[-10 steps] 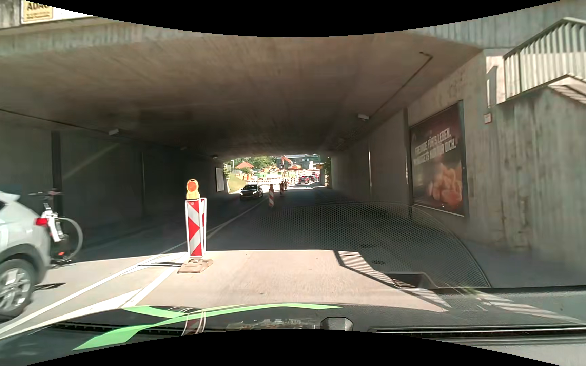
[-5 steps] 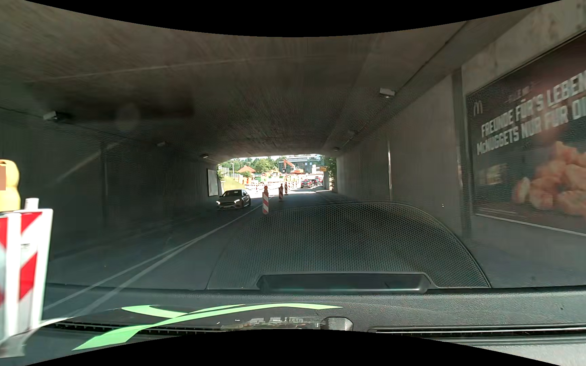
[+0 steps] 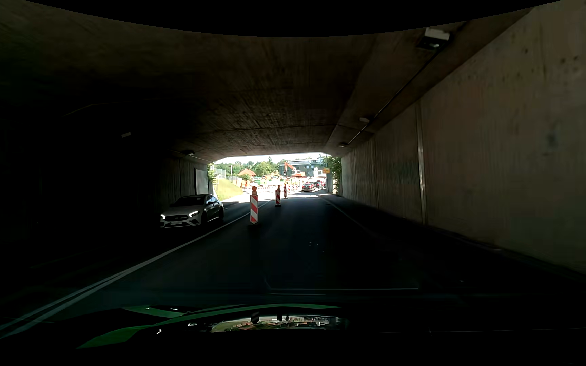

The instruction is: Follow the waypoints while adhering to traffic rules and regulations

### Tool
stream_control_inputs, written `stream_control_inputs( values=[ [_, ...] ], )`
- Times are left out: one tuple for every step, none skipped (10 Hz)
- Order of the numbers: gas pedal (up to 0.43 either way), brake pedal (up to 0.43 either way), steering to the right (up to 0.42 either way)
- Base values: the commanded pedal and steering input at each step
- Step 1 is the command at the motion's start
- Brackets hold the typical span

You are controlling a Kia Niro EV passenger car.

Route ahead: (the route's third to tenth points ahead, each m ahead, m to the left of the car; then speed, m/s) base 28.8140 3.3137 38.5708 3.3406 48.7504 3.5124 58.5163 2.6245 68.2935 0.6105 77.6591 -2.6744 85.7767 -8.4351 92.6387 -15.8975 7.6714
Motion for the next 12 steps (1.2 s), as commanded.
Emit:
stream_control_inputs(
  values=[
    [0.079, 0.000, -0.014],
    [0.079, 0.000, -0.013],
    [0.079, 0.000, -0.014],
    [0.079, 0.000, -0.014],
    [0.079, 0.000, -0.013],
    [0.087, 0.000, -0.013],
    [0.087, 0.000, -0.014],
    [0.087, 0.000, -0.014],
    [0.087, 0.000, -0.014],
    [0.087, 0.000, -0.014],
    [0.087, 0.000, -0.012],
    [0.087, 0.000, -0.008]
  ],
)
